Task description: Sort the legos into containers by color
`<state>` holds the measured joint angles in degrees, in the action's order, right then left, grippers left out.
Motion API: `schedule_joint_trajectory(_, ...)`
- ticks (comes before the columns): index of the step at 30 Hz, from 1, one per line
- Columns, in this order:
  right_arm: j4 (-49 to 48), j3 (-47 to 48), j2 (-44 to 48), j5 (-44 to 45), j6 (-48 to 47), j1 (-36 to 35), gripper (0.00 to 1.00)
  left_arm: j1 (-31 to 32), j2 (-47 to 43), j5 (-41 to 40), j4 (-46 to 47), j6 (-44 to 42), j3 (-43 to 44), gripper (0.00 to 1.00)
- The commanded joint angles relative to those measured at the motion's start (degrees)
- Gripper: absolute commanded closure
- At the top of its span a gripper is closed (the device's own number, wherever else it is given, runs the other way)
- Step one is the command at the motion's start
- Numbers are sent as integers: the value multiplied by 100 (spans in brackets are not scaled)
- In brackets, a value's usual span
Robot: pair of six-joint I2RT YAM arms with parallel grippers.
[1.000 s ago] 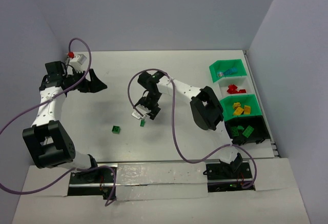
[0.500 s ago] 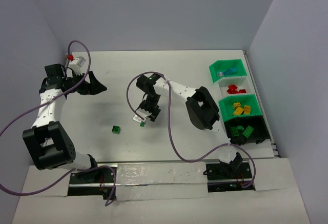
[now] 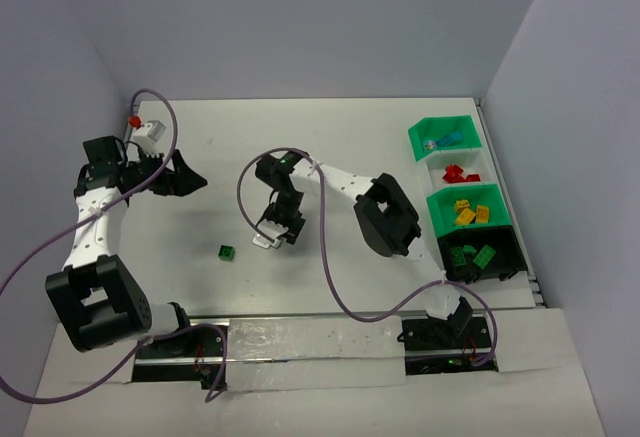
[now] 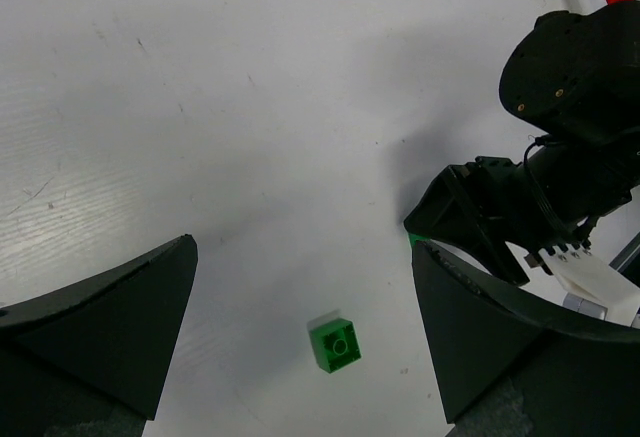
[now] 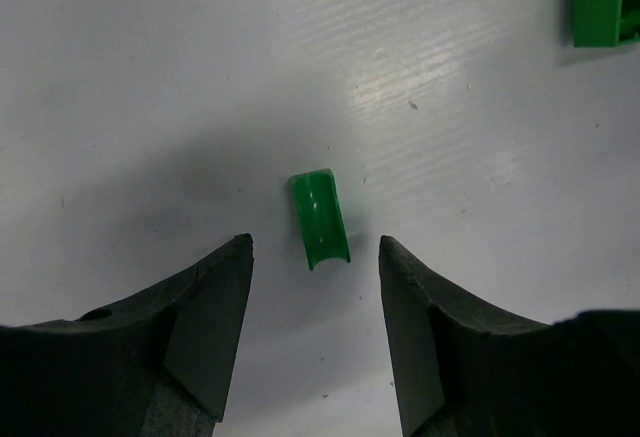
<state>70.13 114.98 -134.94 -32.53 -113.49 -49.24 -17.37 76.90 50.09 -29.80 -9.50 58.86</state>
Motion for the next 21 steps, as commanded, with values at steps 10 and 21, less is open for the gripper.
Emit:
schedule_joint_trajectory(10,264,148,-165,237,-1115,-139,54,-152,-437,203,-97,-246,-165,1)
schedule_joint_trajectory(21,415,68,-172,582,-997,-131,66,-179,-411,89,-287,-437,-16,1)
